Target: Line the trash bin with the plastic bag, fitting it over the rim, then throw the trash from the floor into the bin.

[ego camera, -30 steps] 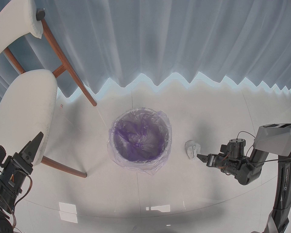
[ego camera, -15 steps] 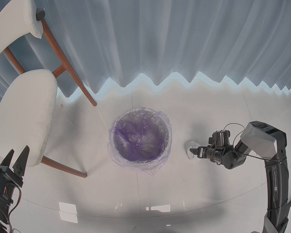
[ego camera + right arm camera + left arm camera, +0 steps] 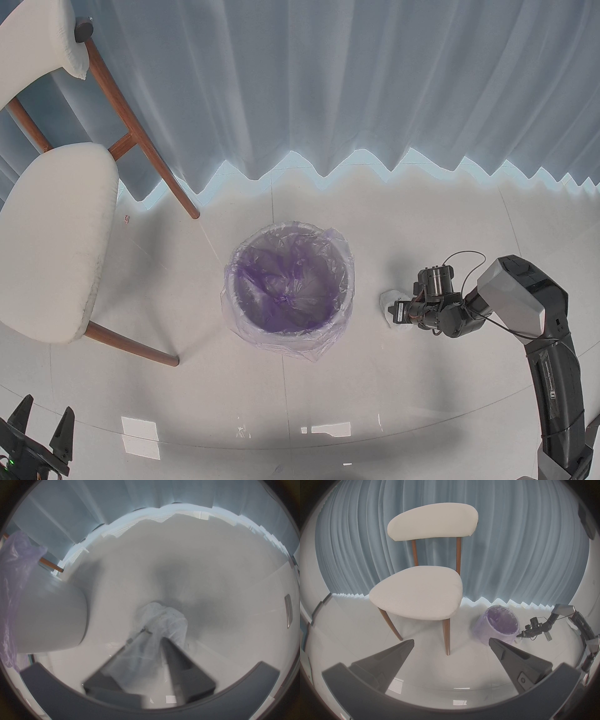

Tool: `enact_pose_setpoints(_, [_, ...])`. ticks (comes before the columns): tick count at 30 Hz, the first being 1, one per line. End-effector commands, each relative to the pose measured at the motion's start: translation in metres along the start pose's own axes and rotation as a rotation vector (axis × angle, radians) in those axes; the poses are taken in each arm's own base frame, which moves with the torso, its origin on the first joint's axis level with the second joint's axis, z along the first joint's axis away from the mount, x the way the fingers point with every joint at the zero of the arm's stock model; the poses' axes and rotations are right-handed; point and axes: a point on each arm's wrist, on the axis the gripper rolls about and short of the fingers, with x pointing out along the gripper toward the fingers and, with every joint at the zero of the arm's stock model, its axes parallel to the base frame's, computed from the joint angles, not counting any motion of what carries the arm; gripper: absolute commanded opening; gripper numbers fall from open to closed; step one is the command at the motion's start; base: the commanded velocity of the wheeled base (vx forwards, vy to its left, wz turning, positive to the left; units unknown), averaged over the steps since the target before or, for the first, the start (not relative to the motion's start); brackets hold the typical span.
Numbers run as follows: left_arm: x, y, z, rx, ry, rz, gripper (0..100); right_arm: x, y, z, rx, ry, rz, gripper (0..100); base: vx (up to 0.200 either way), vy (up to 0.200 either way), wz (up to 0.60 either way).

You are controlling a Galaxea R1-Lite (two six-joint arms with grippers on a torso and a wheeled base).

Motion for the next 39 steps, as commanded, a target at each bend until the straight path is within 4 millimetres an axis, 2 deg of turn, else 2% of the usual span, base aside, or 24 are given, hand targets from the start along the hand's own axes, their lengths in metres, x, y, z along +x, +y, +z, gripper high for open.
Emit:
enact_pose_setpoints(1, [-0.013,0.002,-0.015,0.038,-0.081,0.004,100,0.022,0.0,-0.011,-0.01,0.043,-0.005,0,0.0,0.0,0.0])
enact_pose_setpoints(6, [-0.015,0.002,-0.017,0.141,-0.101,-0.086,100,0.014,0.001,0.0,0.006,0.005,-0.048,0,0.0,0.0,0.0])
enact_pose_setpoints(7, [-0.017,0.001,-0.018,0.159,-0.12,-0.129,100,0.003,0.003,0.013,0.024,-0.032,-0.073,0,0.0,0.0,0.0])
enact_pose_setpoints(10, [-0.018,0.0,-0.018,0.177,-0.129,-0.19,100,-0.037,0.004,0.035,0.091,-0.069,-0.09,0,0.0,0.0,0.0])
enact_pose_setpoints(12, [-0.018,0.0,-0.018,0.168,-0.132,-0.175,100,-0.072,0.005,0.049,0.131,-0.093,-0.09,0,0.0,0.0,0.0])
enact_pose_setpoints(13, [-0.018,0.0,-0.018,0.166,-0.132,-0.169,100,-0.077,0.005,0.051,0.136,-0.097,-0.088,0,0.0,0.0,0.0])
enact_pose_setpoints(15, [-0.018,0.003,-0.018,0.143,-0.132,-0.047,100,-0.129,0.009,0.067,0.173,-0.14,-0.068,0,0.0,0.0,0.0])
enact_pose_setpoints(16, [-0.018,0.004,-0.018,0.123,-0.133,-0.029,100,-0.147,0.012,0.071,0.189,-0.155,-0.048,0,0.0,0.0,0.0])
enact_pose_setpoints(17, [-0.018,0.004,-0.018,0.117,-0.133,-0.029,100,-0.153,0.013,0.072,0.195,-0.157,-0.044,0,0.0,0.0,0.0])
enact_pose_setpoints(18, [-0.018,0.004,-0.018,0.101,-0.133,-0.024,100,-0.185,0.021,0.073,0.239,-0.177,-0.009,0,0.0,0.0,0.0])
enact_pose_setpoints(20, [-0.018,0.004,-0.019,0.09,-0.12,-0.03,100,-0.207,0.031,0.072,0.263,-0.189,0.017,0,0.0,0.0,0.0])
enact_pose_setpoints(21, [-0.018,0.004,-0.022,0.099,-0.08,-0.038,100,-0.233,0.043,0.071,0.277,-0.21,0.056,0,0.0,0.0,0.0])
enact_pose_setpoints(25, [-0.017,0.004,-0.02,0.101,-0.045,-0.049,100,-0.281,0.066,0.065,0.264,-0.249,0.144,0,0.0,0.0,0.0])
enact_pose_setpoints(27, [-0.017,0.004,-0.02,0.099,-0.05,-0.048,100,-0.296,0.08,0.06,0.231,-0.254,0.194,0,0.0,0.0,0.0])
enact_pose_setpoints(29, [-0.018,0.004,-0.021,0.097,-0.059,-0.044,100,-0.303,0.092,0.051,0.207,-0.235,0.236,0,0.0,0.0,0.0])
enact_pose_setpoints(32, [-0.018,0.004,-0.02,0.095,-0.09,-0.043,100,-0.302,0.111,0.032,0.163,-0.205,0.309,0,0.0,0.0,0.0])
enact_pose_setpoints(33, [-0.018,0.004,-0.021,0.095,-0.091,-0.043,100,-0.302,0.113,0.031,0.16,-0.207,0.316,0,0.0,0.0,0.0])
enact_pose_setpoints(34, [-0.017,0.004,-0.022,0.095,-0.094,-0.044,100,-0.299,0.127,0.026,0.142,-0.222,0.38,0,0.0,0.0,0.0])
enact_pose_setpoints(38, [-0.017,0.004,-0.022,0.097,-0.095,-0.043,100,-0.27,0.154,0.014,0.087,-0.224,0.453,0,0.0,0.0,0.0])
enact_pose_setpoints(39, [-0.017,0.004,-0.021,0.096,-0.096,-0.044,100,-0.268,0.155,0.014,0.084,-0.226,0.454,0,0.0,0.0,0.0])
